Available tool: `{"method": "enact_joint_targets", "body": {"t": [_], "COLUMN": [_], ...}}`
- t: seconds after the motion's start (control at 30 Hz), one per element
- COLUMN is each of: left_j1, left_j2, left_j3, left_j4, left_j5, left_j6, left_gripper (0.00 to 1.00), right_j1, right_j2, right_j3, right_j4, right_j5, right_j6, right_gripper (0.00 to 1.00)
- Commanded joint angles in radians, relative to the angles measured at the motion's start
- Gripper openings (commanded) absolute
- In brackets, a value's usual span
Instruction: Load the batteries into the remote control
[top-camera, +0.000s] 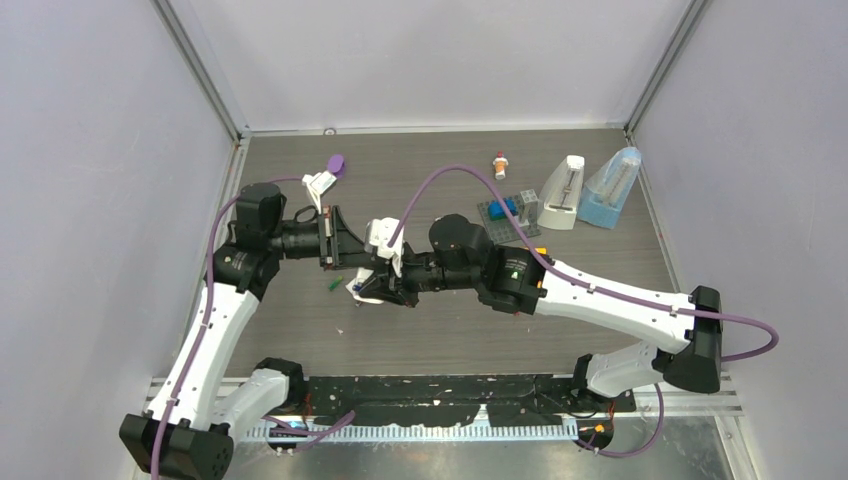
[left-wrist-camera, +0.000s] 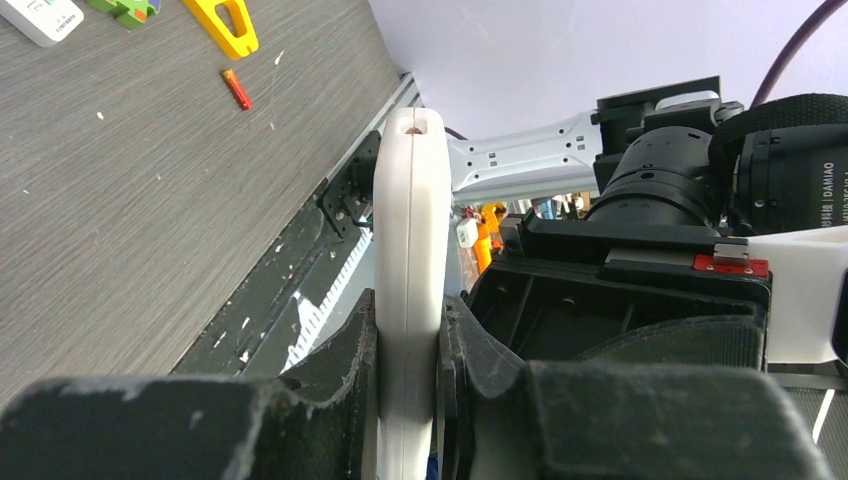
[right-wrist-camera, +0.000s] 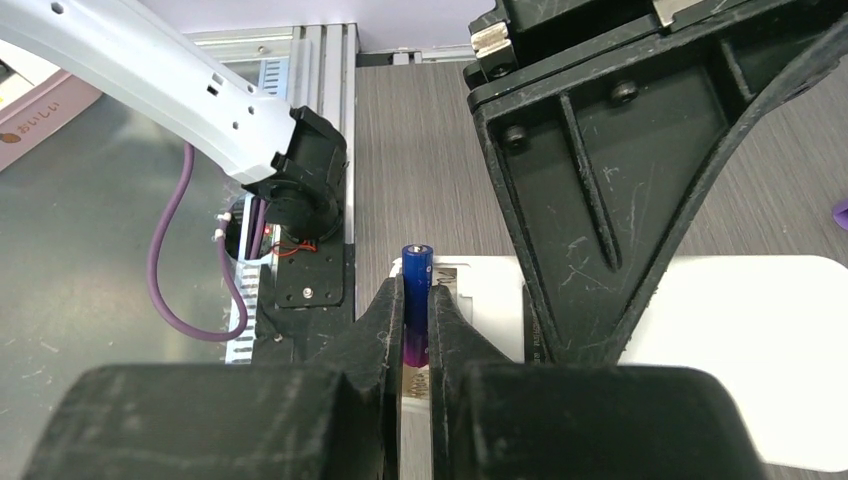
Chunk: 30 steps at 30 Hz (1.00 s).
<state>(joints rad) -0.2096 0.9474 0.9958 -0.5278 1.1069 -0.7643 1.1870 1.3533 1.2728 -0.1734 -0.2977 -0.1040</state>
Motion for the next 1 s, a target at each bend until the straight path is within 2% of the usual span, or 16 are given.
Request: {"method": "enact_joint_targets", "body": {"t": [0.0, 0.3, 0.67, 0.97], "left_j1": [-0.004, -0.004, -0.005, -0.004], "left_j2": [-0.008, 0.004, 0.012, 0.032], "left_j3": [0.028, 0.038, 0.038, 0.044], "left_j4": [0.030, 0.034, 0.028, -0.008], "left_j5": [0.051, 0.047, 0.051, 0.028], "left_j6": [-0.041, -0.046, -0.067, -0.050], "left_gripper": [0.00, 0.00, 0.00, 0.00], "right_j1": [-0.005, -0.014, -0.017, -0.017], "right_j2": [0.055, 0.069, -0.001, -0.007], "right_j3": [0.028, 0.033, -0.091, -0.100], "right_j4": [-0.115, -0.149, 0.015, 0.019], "right_j5": [0.002, -0.019, 0.029, 0.036], "right_j6": [-0.019, -0.010, -0.004, -0.031], "right_gripper": [0.07, 0.08, 0.12, 0.15]}}
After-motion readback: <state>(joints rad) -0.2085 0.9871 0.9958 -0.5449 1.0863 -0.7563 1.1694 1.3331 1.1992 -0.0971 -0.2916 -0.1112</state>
